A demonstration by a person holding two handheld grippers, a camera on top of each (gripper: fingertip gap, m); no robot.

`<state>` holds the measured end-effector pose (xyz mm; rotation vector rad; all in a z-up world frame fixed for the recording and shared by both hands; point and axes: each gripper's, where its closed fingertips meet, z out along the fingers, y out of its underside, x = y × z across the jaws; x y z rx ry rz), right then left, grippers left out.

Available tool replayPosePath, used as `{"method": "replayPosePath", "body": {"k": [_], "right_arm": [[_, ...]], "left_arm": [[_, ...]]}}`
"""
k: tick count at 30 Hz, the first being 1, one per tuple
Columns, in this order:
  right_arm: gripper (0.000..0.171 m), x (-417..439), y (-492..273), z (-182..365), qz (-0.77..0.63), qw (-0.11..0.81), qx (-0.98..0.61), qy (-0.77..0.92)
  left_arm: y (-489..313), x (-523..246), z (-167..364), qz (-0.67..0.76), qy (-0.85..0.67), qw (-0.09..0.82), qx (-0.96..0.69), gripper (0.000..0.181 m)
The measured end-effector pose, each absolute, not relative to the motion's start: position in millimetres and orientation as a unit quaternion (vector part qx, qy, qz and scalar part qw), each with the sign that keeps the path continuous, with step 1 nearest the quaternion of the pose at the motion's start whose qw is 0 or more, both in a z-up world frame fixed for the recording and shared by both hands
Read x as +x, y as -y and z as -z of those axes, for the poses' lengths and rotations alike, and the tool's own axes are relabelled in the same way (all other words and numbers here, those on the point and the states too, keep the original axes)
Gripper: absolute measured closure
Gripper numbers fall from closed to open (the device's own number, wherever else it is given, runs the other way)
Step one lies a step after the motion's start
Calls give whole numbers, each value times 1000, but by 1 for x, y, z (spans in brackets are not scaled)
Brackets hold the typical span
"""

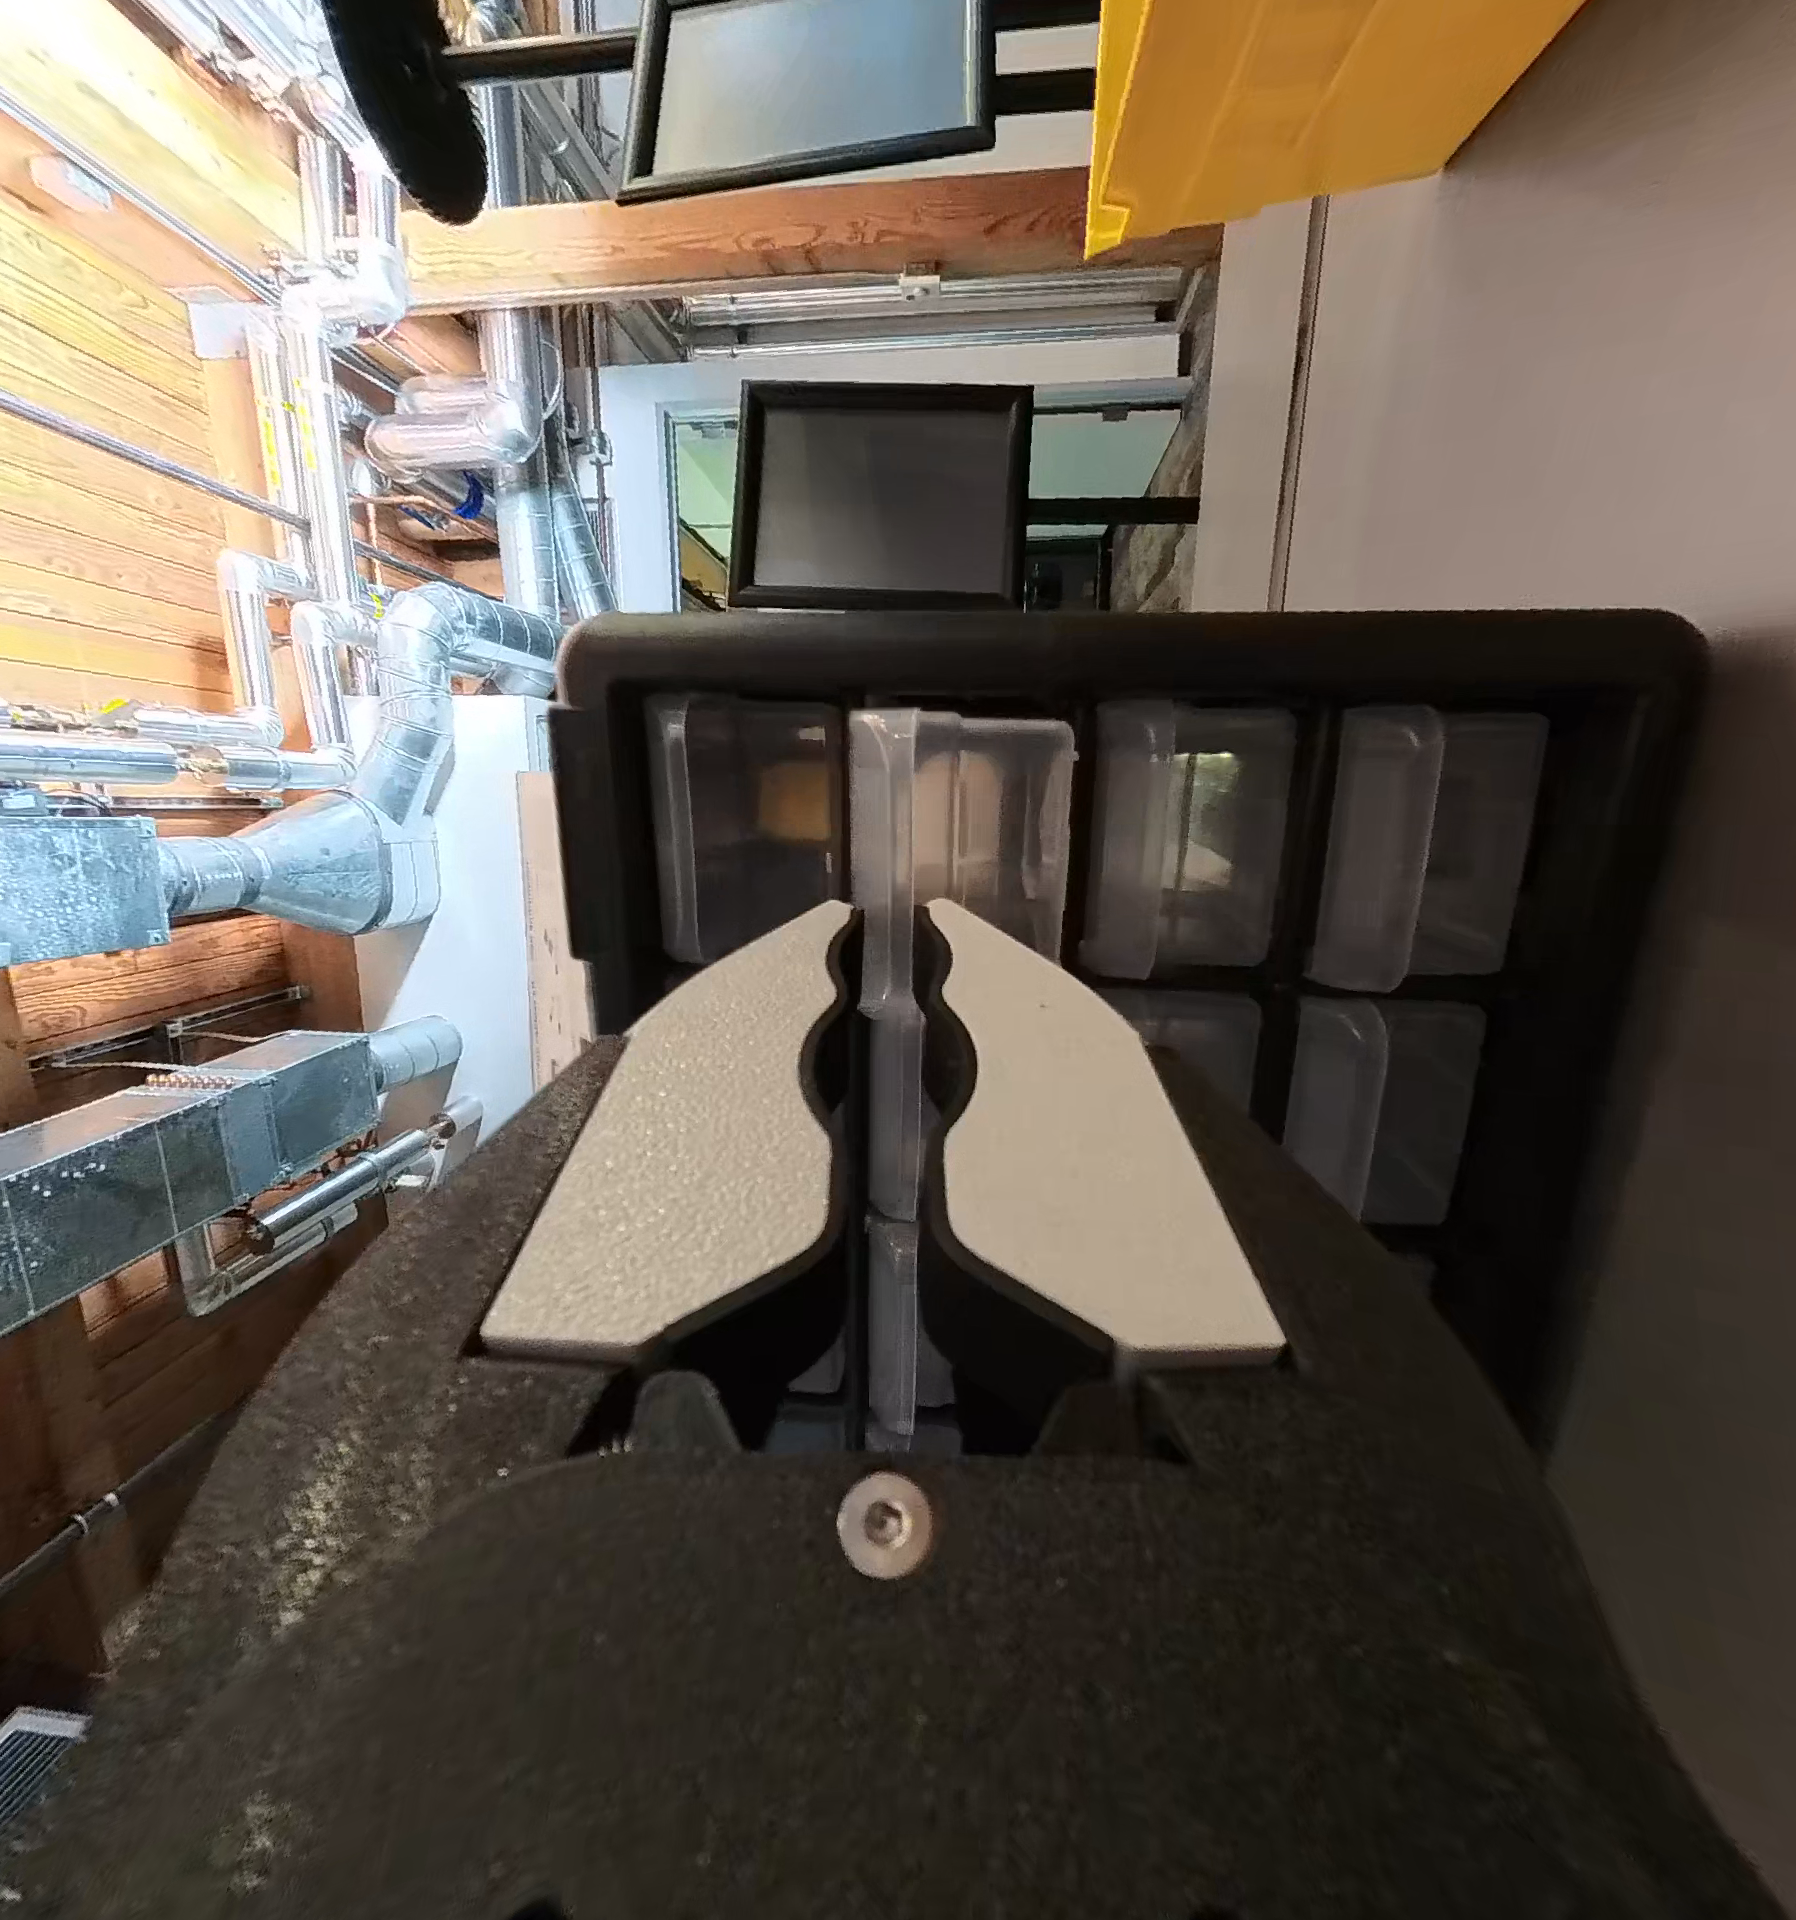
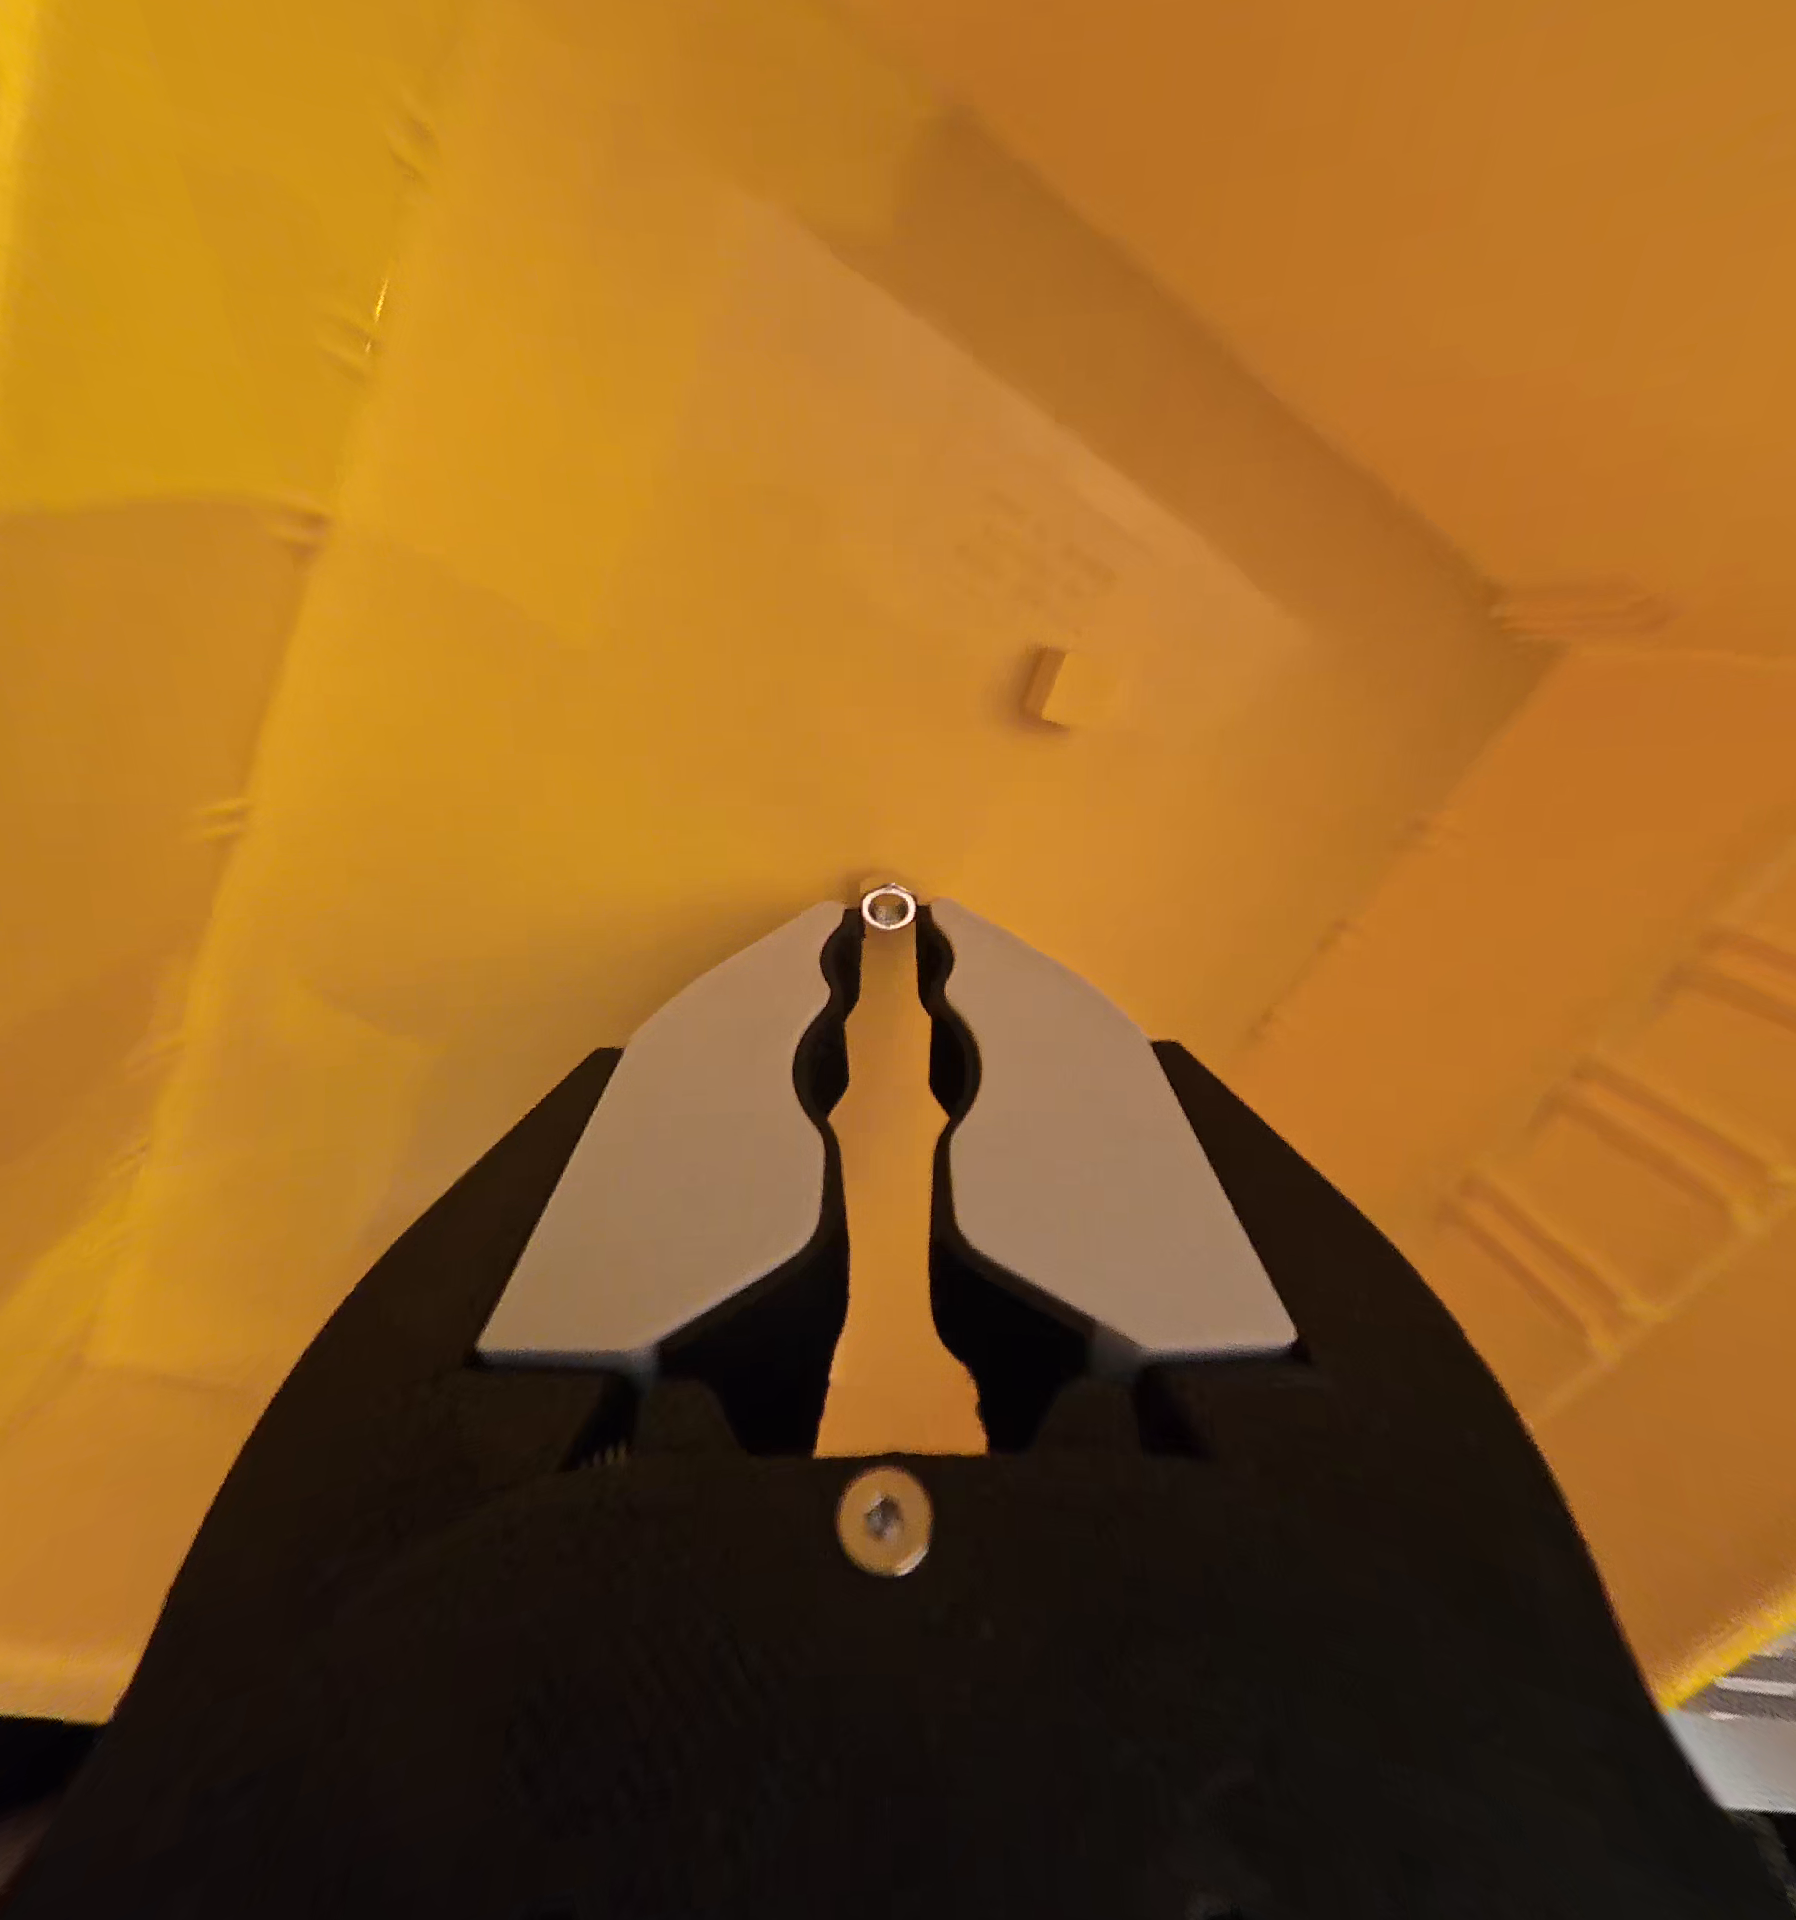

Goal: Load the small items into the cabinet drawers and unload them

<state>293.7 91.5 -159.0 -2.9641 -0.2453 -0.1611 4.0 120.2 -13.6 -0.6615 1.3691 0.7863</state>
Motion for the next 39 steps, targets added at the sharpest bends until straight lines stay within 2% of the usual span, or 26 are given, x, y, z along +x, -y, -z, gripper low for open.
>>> {"method": "replayPosePath", "body": {"k": [5,19,24,28,29,35,39], "right_arm": [[145,286,-96,148,21,135,-986,93],[145,261,-95,44,104,272,-945,150],[145,254,-89,32,120,279,-939,163],[145,253,-86,26,140,275,-936,171],[145,253,-87,24,149,278,-933,173],[145,242,-85,11,156,295,-924,185],[145,239,-82,3,166,300,-921,188]], "left_arm": [[-130,8,14,-352,-601,650,-304,173],[-146,9,19,-364,-630,622,-288,160],[-120,7,1,-313,-610,675,-274,159],[-104,6,-30,-314,-566,729,-221,176],[-106,6,-36,-331,-555,734,-211,175],[-136,8,-31,-373,-560,704,-228,159],[-141,11,-30,-378,-563,700,-224,166]]}}
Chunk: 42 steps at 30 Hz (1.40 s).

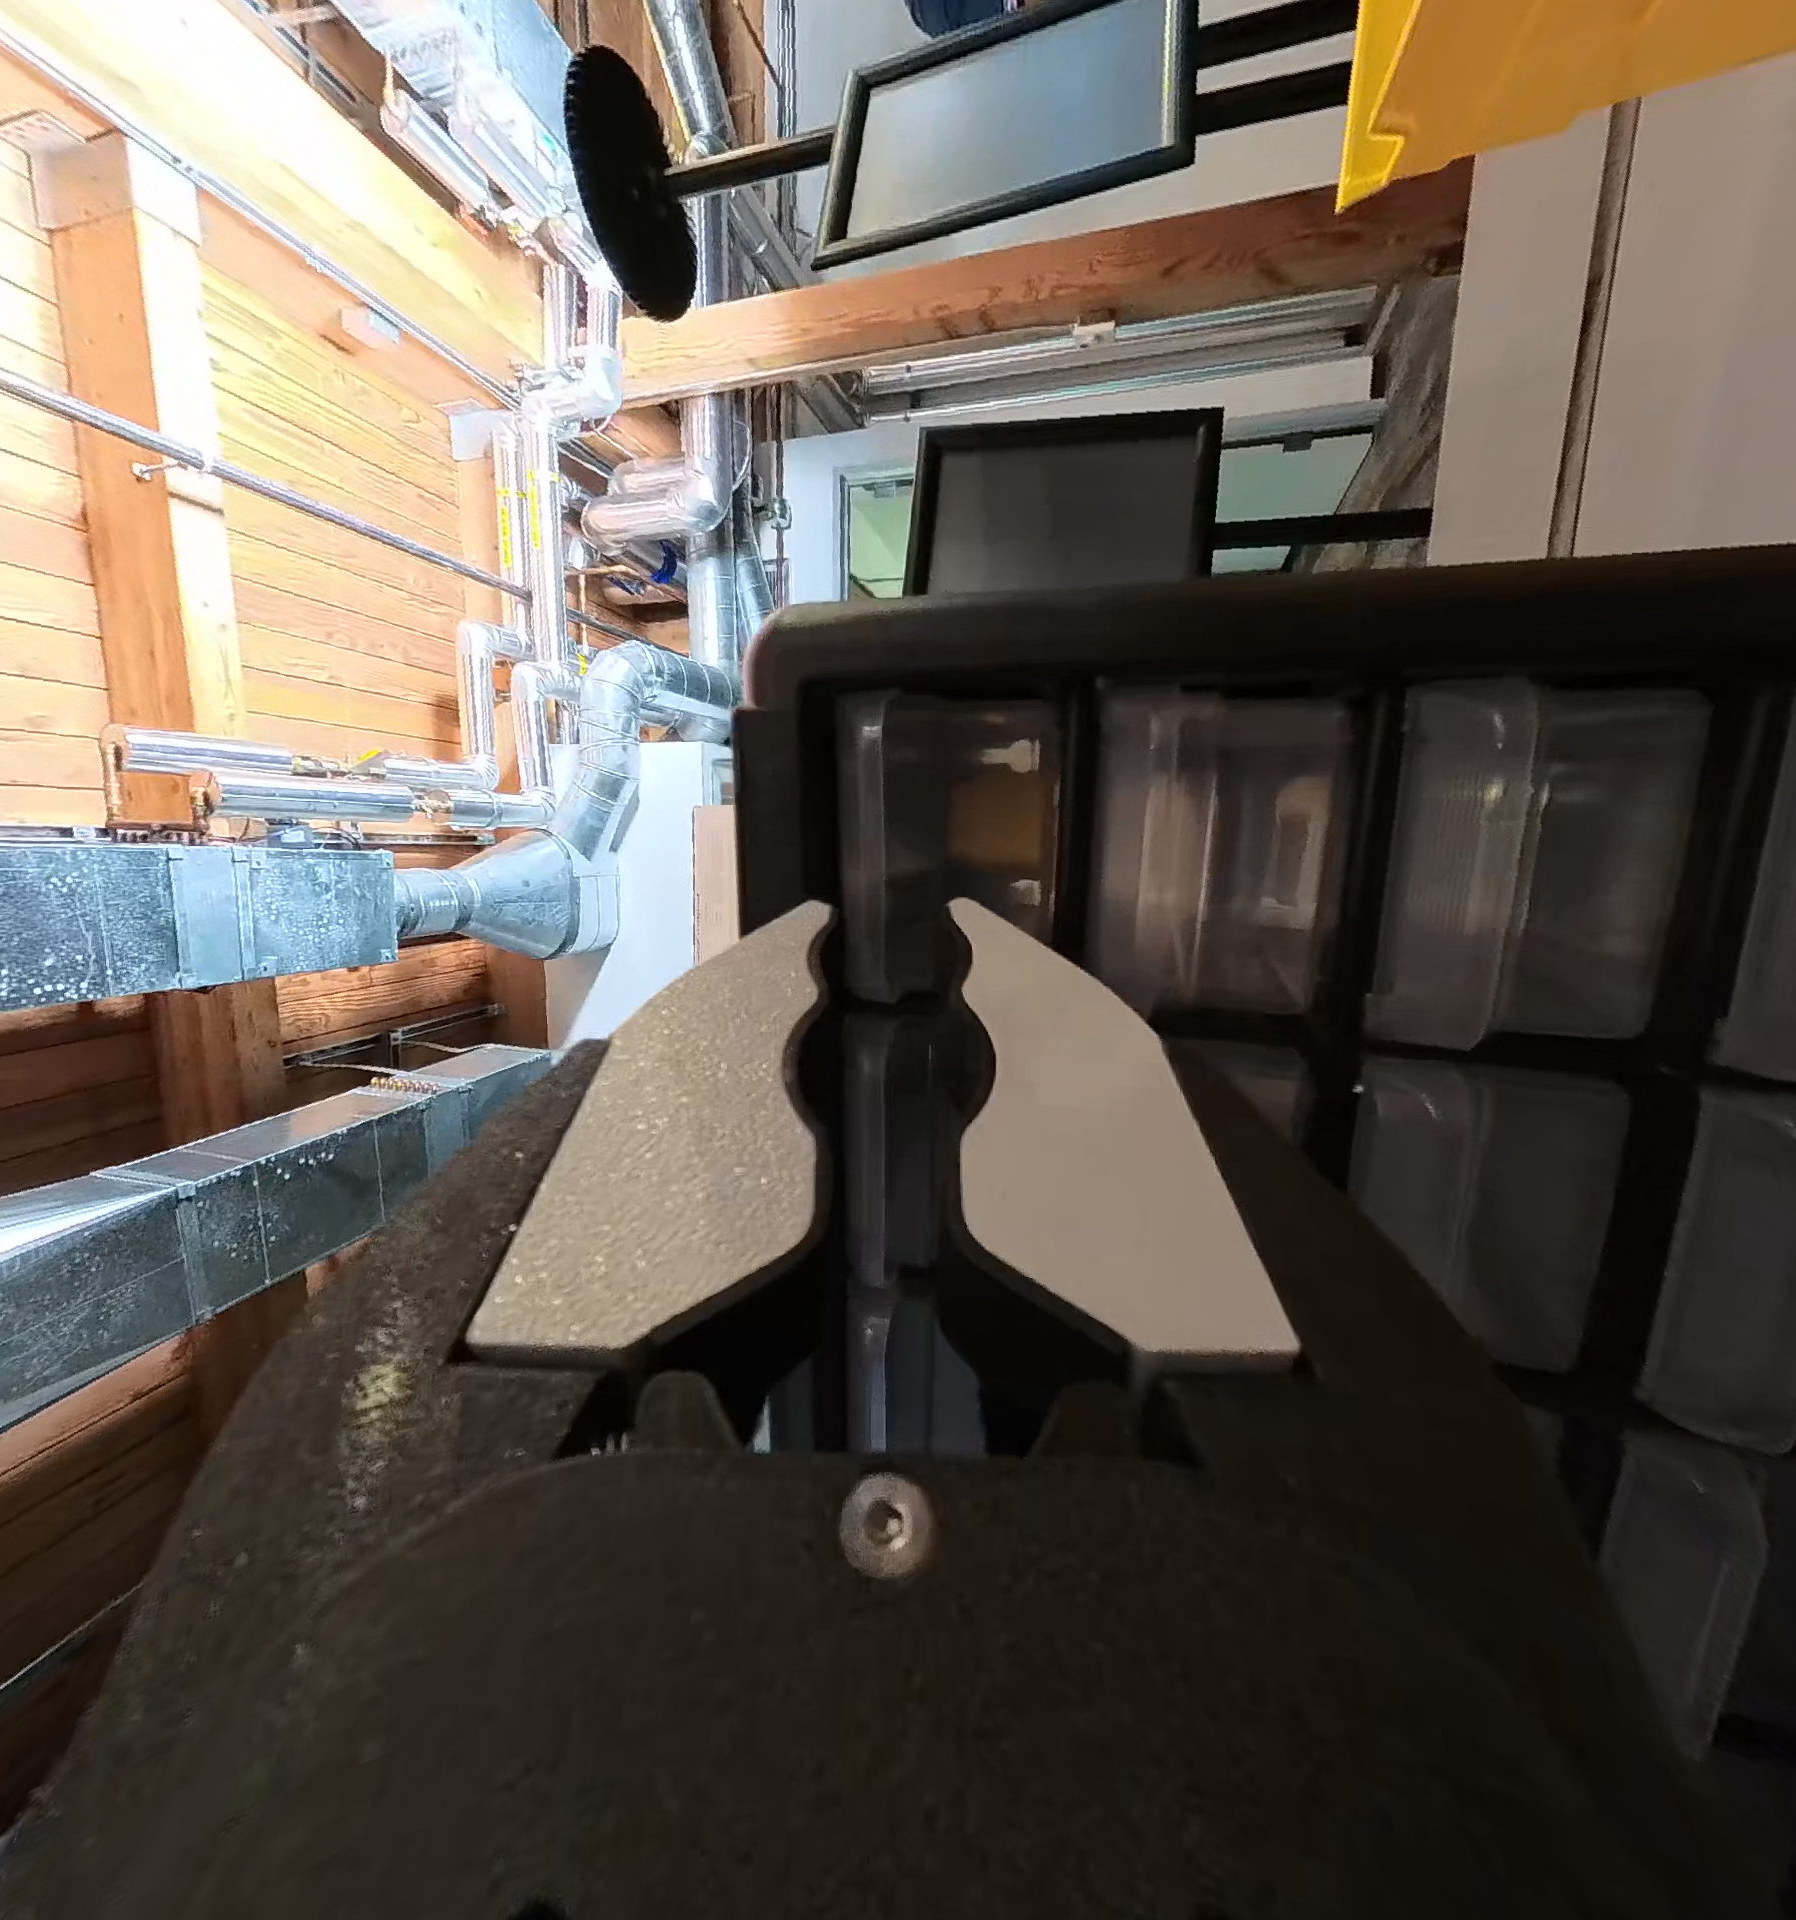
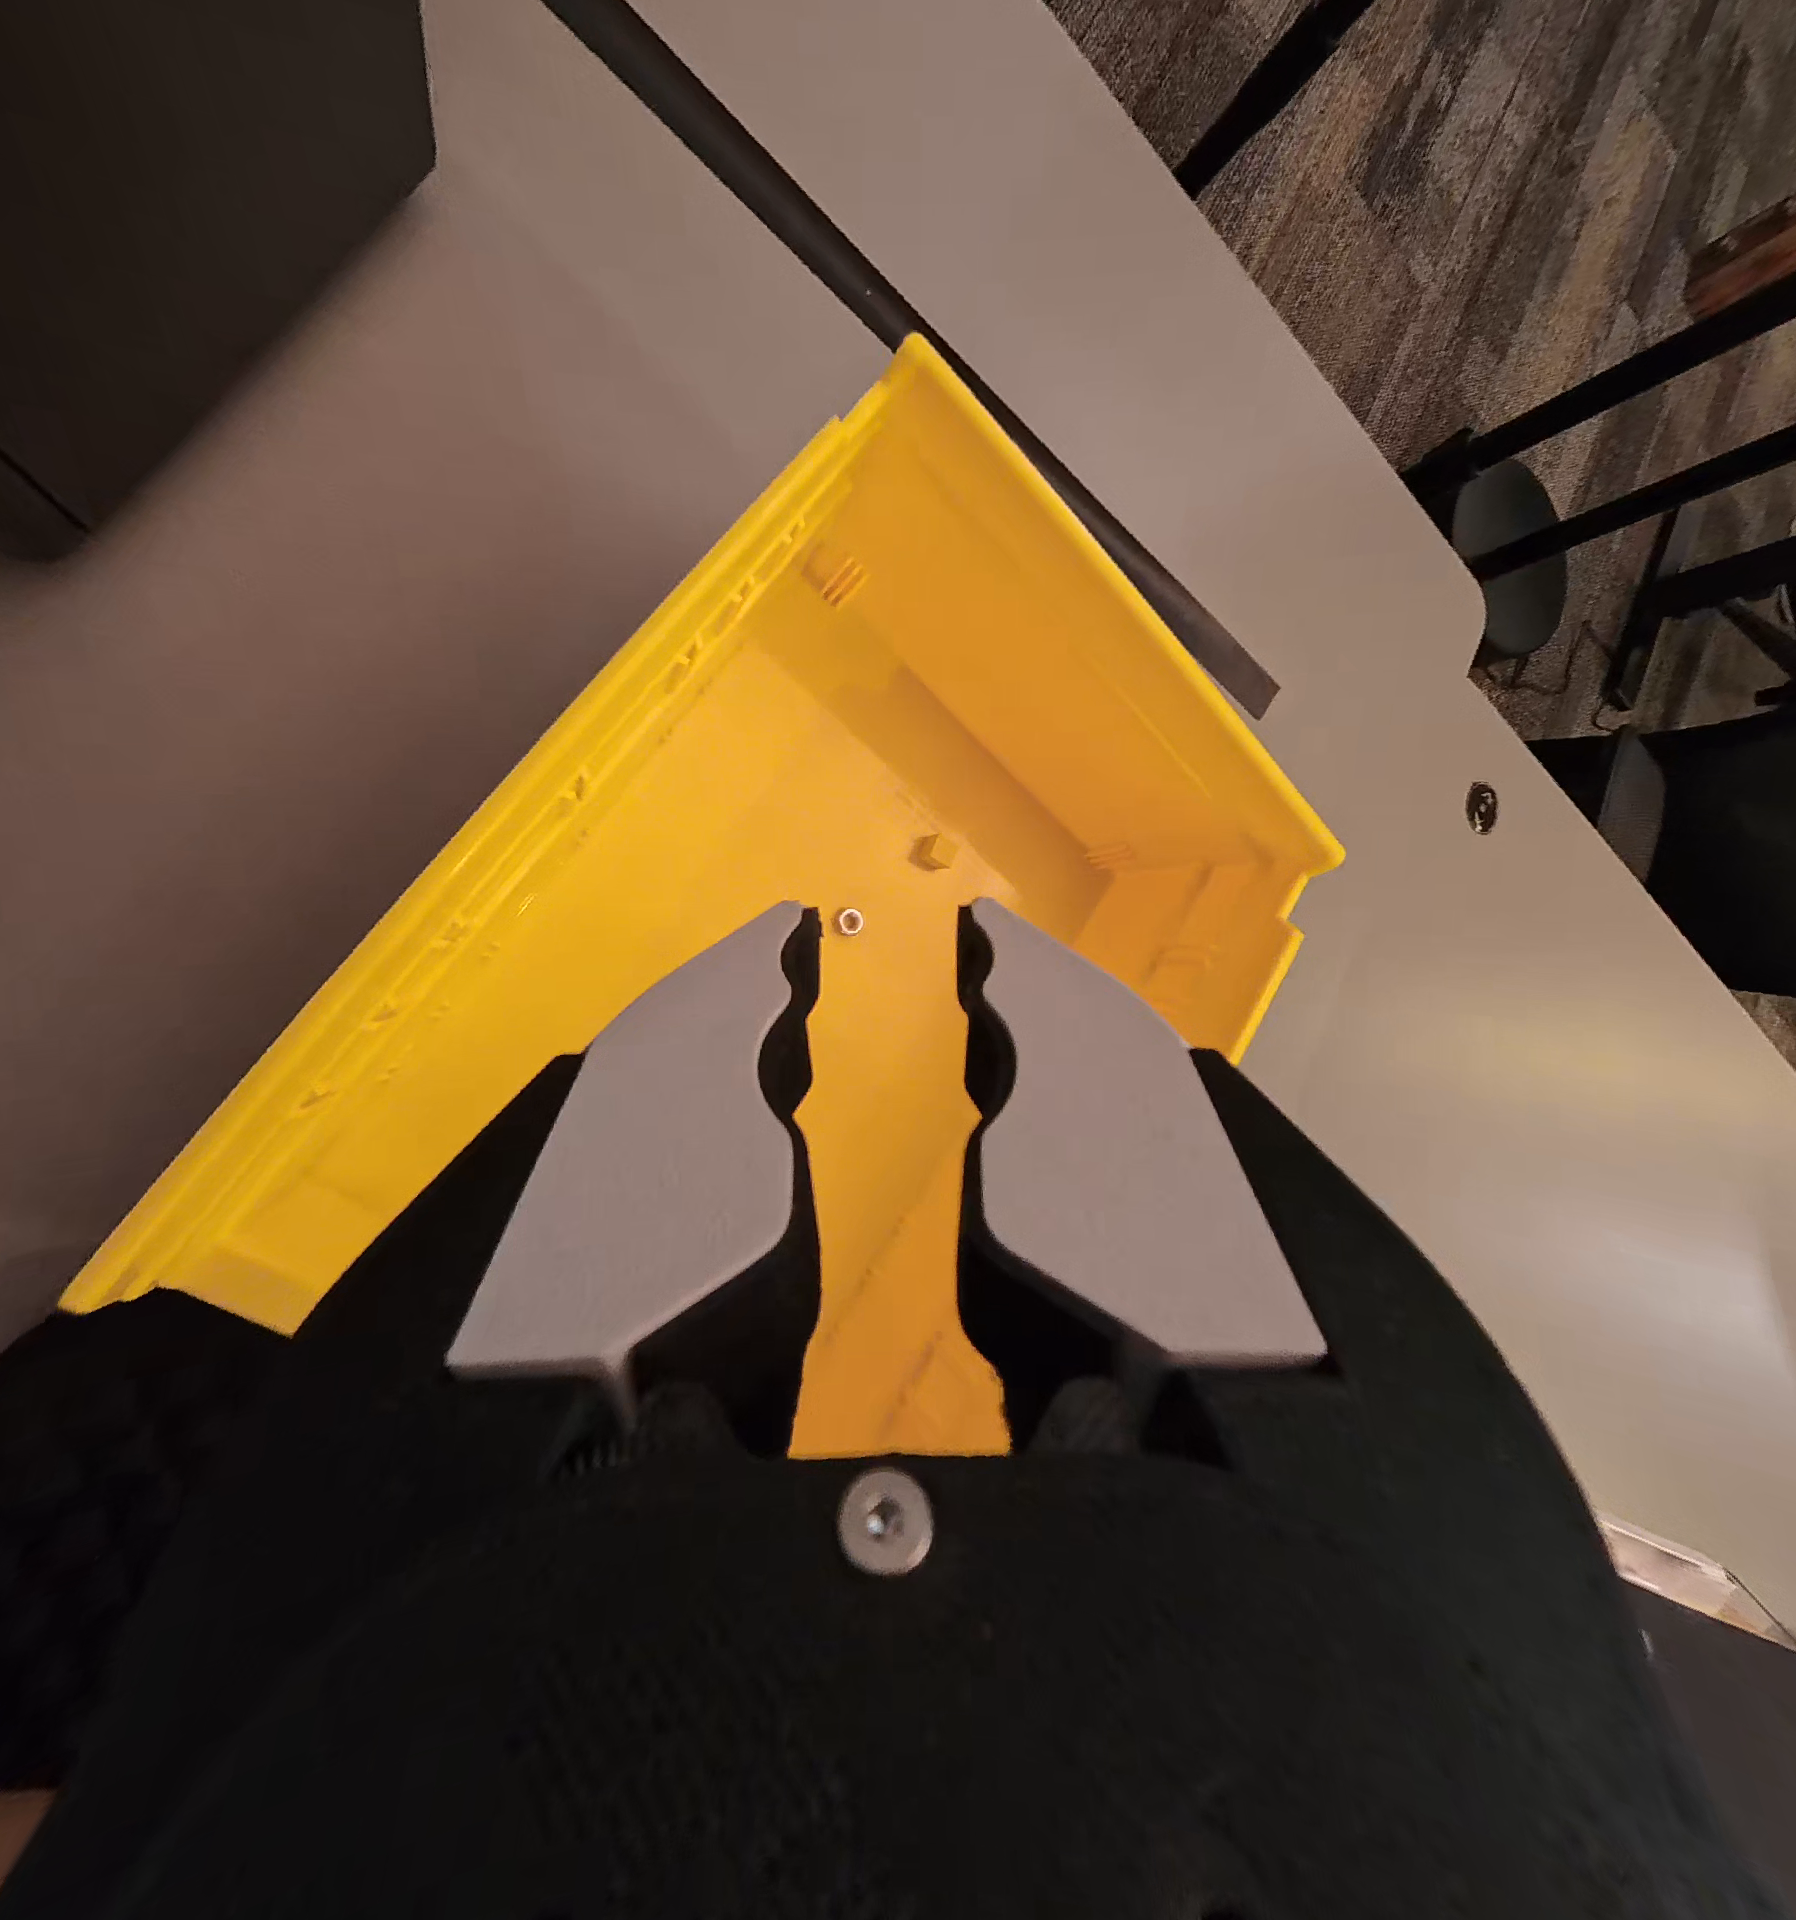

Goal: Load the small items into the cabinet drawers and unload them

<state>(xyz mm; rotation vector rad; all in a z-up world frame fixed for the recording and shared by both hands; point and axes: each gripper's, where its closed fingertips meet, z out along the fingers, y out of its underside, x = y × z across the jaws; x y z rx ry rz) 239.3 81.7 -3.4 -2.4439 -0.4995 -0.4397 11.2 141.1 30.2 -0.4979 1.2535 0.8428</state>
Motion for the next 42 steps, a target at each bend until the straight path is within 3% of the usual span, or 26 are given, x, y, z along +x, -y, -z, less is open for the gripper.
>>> {"method": "replayPosePath", "body": {"k": [3,8,19,26,36,38,42], "right_arm": [[145,234,-81,-2,173,303,-916,196],[145,204,-83,-19,167,333,-899,231],[147,36,-74,-66,-34,429,-828,360],[143,2,-86,-48,74,251,-773,578],[139,-5,-91,-10,61,59,-788,610],[148,-4,-84,-3,36,13,-806,590],[148,-7,-86,-12,21,39,-809,586]], "left_arm": [[-142,12,-34,-386,-558,702,-216,176],[-134,7,-35,-359,-565,708,-225,176],[-78,-17,-33,-321,-560,734,-209,176],[-54,-22,-33,-293,-568,744,-193,175],[-54,-28,-32,-281,-572,743,-203,175],[-54,-28,-31,-276,-574,743,-204,175],[-56,-29,-31,-279,-572,744,-206,175]]}}
